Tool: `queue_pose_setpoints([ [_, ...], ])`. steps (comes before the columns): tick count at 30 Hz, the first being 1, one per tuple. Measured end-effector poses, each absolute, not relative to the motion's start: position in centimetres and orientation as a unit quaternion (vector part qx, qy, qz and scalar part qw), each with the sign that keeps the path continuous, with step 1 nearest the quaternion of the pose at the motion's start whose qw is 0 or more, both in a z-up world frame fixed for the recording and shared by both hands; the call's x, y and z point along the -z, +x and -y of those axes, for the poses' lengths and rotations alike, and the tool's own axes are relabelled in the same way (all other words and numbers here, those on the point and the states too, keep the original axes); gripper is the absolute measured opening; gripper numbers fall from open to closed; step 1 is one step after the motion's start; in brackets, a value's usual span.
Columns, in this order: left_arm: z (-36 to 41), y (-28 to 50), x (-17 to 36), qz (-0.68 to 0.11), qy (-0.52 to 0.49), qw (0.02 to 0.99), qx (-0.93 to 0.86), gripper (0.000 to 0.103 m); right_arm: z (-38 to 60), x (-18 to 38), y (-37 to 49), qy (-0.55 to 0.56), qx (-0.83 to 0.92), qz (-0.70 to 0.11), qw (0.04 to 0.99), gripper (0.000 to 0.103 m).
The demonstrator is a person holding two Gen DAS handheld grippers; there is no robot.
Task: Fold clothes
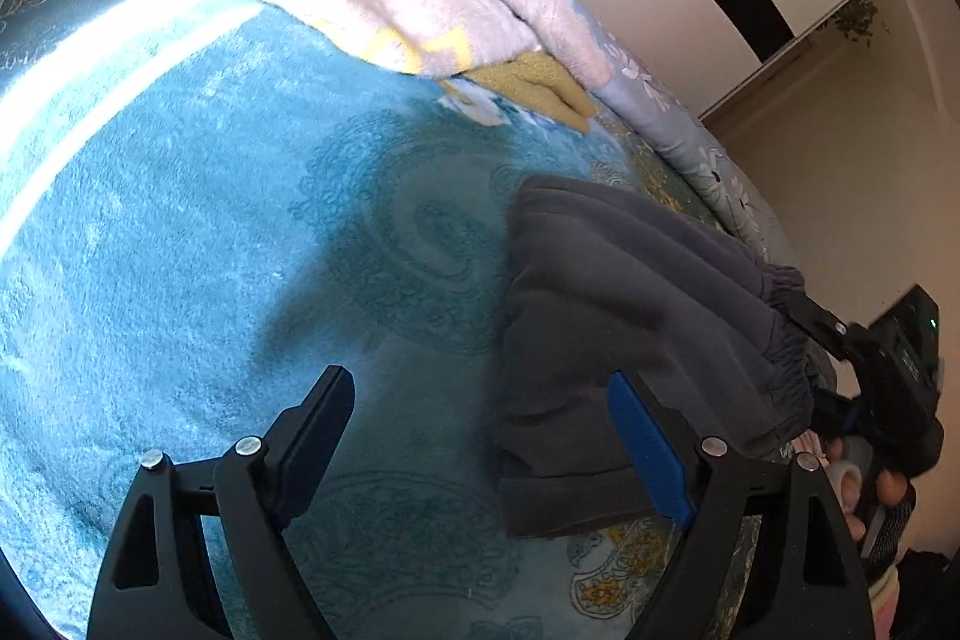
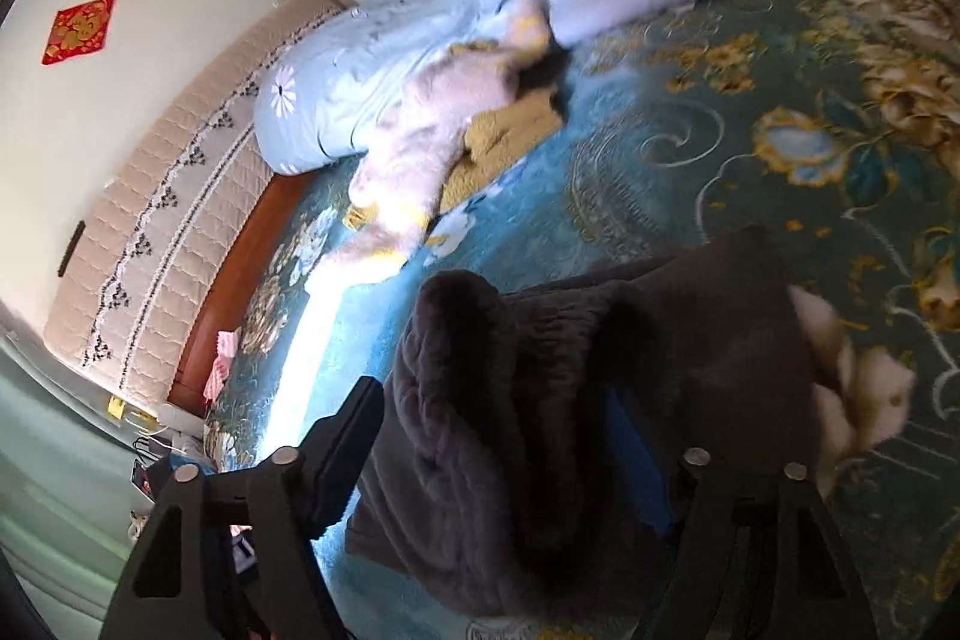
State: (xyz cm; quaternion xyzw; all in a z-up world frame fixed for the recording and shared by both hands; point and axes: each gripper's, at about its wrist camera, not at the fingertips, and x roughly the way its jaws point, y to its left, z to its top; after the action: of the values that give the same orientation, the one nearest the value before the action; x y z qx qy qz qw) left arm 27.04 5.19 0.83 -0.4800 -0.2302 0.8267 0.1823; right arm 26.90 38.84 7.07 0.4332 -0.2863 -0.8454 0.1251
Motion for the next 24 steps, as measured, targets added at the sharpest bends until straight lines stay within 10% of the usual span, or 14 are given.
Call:
queue_pose_setpoints([
  [7,-5.4,27.0,-0.4,0.219,-0.491,0.18,-0.824,0.087,-38.9,-7.0,26.7,0.43,0.834,0.326,0.114,0.025],
  [16,-8.9,27.6,-1.0,0.186,-0.496,0.222,-0.819,0.087,-42.2,-13.0,29.1,0.356,0.857,0.336,0.163,0.023],
  [24,-10.4,27.6,0.4,0.175,-0.519,0.227,-0.805,0.087,-47.9,-5.2,29.5,0.388,0.815,0.418,0.106,0.023],
])
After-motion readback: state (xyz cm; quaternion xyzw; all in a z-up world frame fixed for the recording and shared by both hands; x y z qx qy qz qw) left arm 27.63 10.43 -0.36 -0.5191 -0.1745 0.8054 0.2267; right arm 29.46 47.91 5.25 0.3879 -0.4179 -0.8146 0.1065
